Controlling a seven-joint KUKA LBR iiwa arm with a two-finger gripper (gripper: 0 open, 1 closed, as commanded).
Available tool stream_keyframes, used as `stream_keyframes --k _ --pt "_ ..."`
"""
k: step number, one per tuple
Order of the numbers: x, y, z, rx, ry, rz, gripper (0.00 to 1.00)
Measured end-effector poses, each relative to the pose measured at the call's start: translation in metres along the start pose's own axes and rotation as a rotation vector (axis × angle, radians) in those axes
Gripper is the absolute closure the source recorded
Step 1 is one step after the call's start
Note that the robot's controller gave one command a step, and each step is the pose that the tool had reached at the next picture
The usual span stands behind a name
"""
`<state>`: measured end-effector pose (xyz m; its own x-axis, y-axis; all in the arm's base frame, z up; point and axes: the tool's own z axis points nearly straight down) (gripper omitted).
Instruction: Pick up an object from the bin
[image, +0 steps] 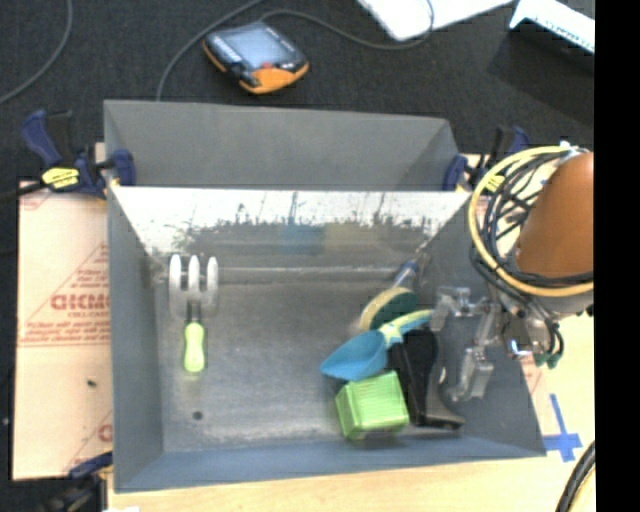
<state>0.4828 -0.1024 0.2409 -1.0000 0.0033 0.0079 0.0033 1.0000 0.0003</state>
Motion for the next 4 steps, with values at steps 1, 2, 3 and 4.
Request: stream_keyframes --k 1,2,3,4 --pt "-0.032 0.050 0.070 -0.003 0.005 0.031 0.00" --pt "-0.049 0.128 0.125 -0.006 0.011 0.036 0.00" --pt "-0.011 0.094 0.170 -0.007 0.013 -0.059 0.00" --pt "-0.014 0.096 0.167 -0.009 0.004 -0.066 1.00"
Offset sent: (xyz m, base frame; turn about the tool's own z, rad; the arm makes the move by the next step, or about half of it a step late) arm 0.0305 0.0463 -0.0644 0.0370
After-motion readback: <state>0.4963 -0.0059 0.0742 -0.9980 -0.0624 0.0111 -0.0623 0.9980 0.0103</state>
